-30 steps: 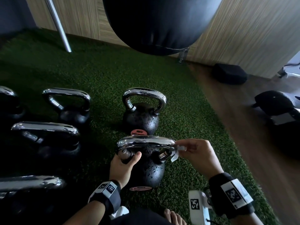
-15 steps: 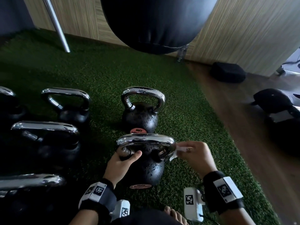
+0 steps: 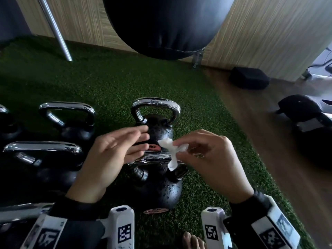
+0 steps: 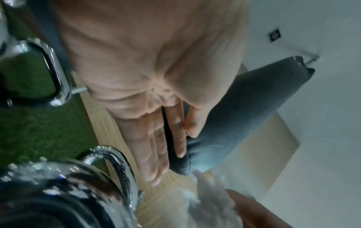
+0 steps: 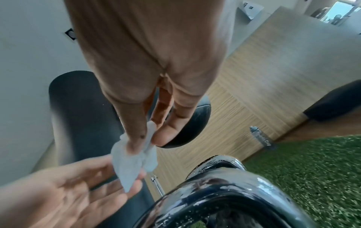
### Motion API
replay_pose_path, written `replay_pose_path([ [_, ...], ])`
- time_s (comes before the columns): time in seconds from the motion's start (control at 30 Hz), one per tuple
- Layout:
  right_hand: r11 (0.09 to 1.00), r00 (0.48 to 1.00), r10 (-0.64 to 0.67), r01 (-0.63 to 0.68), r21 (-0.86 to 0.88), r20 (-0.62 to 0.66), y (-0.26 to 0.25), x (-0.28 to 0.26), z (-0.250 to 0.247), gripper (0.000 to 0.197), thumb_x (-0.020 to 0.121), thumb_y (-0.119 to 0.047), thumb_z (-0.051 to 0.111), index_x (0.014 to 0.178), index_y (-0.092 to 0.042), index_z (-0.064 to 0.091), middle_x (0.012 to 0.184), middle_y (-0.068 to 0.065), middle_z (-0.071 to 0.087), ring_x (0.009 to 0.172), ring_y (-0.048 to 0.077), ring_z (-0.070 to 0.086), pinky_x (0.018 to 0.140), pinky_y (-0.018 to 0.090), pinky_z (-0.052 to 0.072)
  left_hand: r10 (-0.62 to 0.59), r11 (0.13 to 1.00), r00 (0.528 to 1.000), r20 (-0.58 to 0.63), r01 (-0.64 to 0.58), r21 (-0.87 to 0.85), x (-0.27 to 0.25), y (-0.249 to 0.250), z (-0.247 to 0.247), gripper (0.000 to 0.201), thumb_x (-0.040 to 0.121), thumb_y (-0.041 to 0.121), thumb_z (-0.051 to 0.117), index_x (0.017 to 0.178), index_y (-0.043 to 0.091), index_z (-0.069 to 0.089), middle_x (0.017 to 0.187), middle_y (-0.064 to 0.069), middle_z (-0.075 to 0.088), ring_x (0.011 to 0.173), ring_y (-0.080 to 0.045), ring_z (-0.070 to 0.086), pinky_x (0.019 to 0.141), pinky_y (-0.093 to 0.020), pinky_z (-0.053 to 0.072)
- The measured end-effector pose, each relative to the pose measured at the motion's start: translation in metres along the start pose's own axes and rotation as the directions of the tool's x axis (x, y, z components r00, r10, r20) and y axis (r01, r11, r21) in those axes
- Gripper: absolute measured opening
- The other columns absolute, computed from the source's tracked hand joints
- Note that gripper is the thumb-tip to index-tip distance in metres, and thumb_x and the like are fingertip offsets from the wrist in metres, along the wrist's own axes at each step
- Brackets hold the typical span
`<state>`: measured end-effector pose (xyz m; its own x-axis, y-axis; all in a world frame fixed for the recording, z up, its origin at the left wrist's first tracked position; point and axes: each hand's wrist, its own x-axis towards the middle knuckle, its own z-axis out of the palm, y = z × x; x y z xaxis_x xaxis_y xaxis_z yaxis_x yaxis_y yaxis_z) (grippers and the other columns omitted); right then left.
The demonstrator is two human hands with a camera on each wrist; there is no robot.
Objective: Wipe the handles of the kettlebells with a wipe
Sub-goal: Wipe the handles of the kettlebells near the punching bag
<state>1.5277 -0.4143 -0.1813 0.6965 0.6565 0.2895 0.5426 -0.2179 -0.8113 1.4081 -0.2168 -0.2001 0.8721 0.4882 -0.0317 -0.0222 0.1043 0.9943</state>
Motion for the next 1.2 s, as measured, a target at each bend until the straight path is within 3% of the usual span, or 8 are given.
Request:
replay_pose_path([
  [0.17, 0.997, 0.998, -0.055, 0.055, 0.055, -0.007, -0.003, 0.001, 0.007, 0.025, 0.074, -0.009, 0.089, 0.092, -0.024, 0.082, 0.095, -0.007, 0.073, 0.082, 0.017, 0.071, 0.073, 0.032, 0.061, -0.130, 0.990, 0.965, 0.227, 0.141, -0.031, 0.007, -0.004, 0.019, 0.038, 0.091, 0.039, 0.058, 0.116, 0.018, 0.077, 0.111, -0.005, 0.078, 0.102, -0.021, 0.076, 0.086, -0.030, 0.061],
  [0.37, 0.999, 0.990, 0.014, -0.019, -0.034, -0.141, 0.009, 0.005, 0.019, 0.054, 0.067, -0.019, 0.093, 0.114, -0.035, 0.071, 0.088, -0.009, 0.069, 0.070, 0.013, 0.067, 0.063, 0.022, 0.054, -0.227, 0.915, 0.954, 0.194, 0.277, -0.295, 0.003, -0.022, 0.031, 0.038, 0.076, 0.018, 0.069, 0.111, 0.005, 0.076, 0.107, -0.017, 0.077, 0.098, -0.024, 0.076, 0.079, -0.025, 0.062],
  [0.5, 0.992, 0.993, 0.119, -0.118, -0.040, 0.019, 0.028, 0.004, -0.002, 0.082, 0.070, -0.033, 0.093, 0.138, -0.050, 0.050, 0.104, -0.013, 0.063, 0.080, 0.007, 0.064, 0.066, 0.021, 0.057, -0.102, 0.931, 0.995, -0.001, 0.095, -0.352, 0.004, -0.024, 0.028, 0.035, 0.064, 0.006, 0.082, 0.099, 0.012, 0.082, 0.100, -0.014, 0.079, 0.089, -0.019, 0.077, 0.074, -0.020, 0.061],
  [0.63, 0.918, 0.908, 0.392, -0.397, 0.008, 0.146, 0.079, -0.004, -0.019, 0.066, 0.069, -0.036, 0.087, 0.128, -0.045, 0.059, 0.112, -0.007, 0.066, 0.095, 0.013, 0.067, 0.072, 0.028, 0.061, 0.278, 0.959, 0.954, -0.110, -0.269, 0.089, 0.002, -0.034, 0.018, 0.037, 0.081, -0.001, 0.080, 0.109, 0.024, 0.079, 0.104, 0.001, 0.078, 0.096, -0.011, 0.074, 0.082, -0.020, 0.059],
  [0.77, 0.852, 0.805, 0.478, -0.523, 0.040, 0.352, 0.122, -0.021, 0.011, 0.046, 0.073, -0.033, 0.089, 0.116, -0.033, 0.071, 0.110, -0.012, 0.076, 0.102, 0.011, 0.072, 0.094, 0.045, 0.057, 0.547, 0.670, 0.836, 0.038, -0.465, 0.578, 0.001, -0.047, 0.033, 0.030, 0.088, 0.011, 0.067, 0.115, 0.017, 0.078, 0.113, 0.010, 0.074, 0.098, -0.006, 0.072, 0.085, -0.023, 0.058],
  [0.83, 0.846, 0.826, 0.481, -0.525, 0.092, 0.294, 0.133, -0.026, 0.031, 0.052, 0.067, -0.046, 0.092, 0.111, -0.026, 0.074, 0.109, -0.009, 0.078, 0.103, 0.011, 0.072, 0.096, 0.042, 0.054, 0.551, 0.577, 0.827, 0.110, -0.473, 0.666, 0.004, -0.048, 0.041, 0.029, 0.088, 0.020, 0.070, 0.116, 0.015, 0.078, 0.113, 0.011, 0.074, 0.097, 0.000, 0.071, 0.088, -0.025, 0.058],
  [0.97, 0.875, 0.882, 0.467, -0.472, 0.112, 0.064, 0.148, -0.032, 0.057, 0.064, 0.053, -0.063, 0.091, 0.098, -0.019, 0.078, 0.096, -0.008, 0.080, 0.091, 0.008, 0.075, 0.090, 0.044, 0.060, 0.551, 0.547, 0.821, 0.151, -0.492, 0.678, 0.004, -0.053, 0.042, 0.025, 0.091, 0.020, 0.077, 0.115, 0.014, 0.078, 0.114, 0.010, 0.076, 0.102, -0.001, 0.071, 0.090, -0.028, 0.058],
  [1.2, 0.887, 0.891, 0.454, -0.454, 0.082, 0.019, 0.148, -0.037, 0.062, 0.040, 0.066, -0.045, 0.092, 0.094, -0.022, 0.076, 0.097, -0.012, 0.079, 0.092, 0.002, 0.073, 0.088, 0.034, 0.058, 0.582, 0.552, 0.813, 0.003, -0.398, 0.732, -0.009, -0.066, 0.028, 0.029, 0.096, 0.024, 0.064, 0.122, 0.014, 0.074, 0.124, 0.004, 0.072, 0.118, -0.007, 0.067, 0.104, -0.037, 0.053],
])
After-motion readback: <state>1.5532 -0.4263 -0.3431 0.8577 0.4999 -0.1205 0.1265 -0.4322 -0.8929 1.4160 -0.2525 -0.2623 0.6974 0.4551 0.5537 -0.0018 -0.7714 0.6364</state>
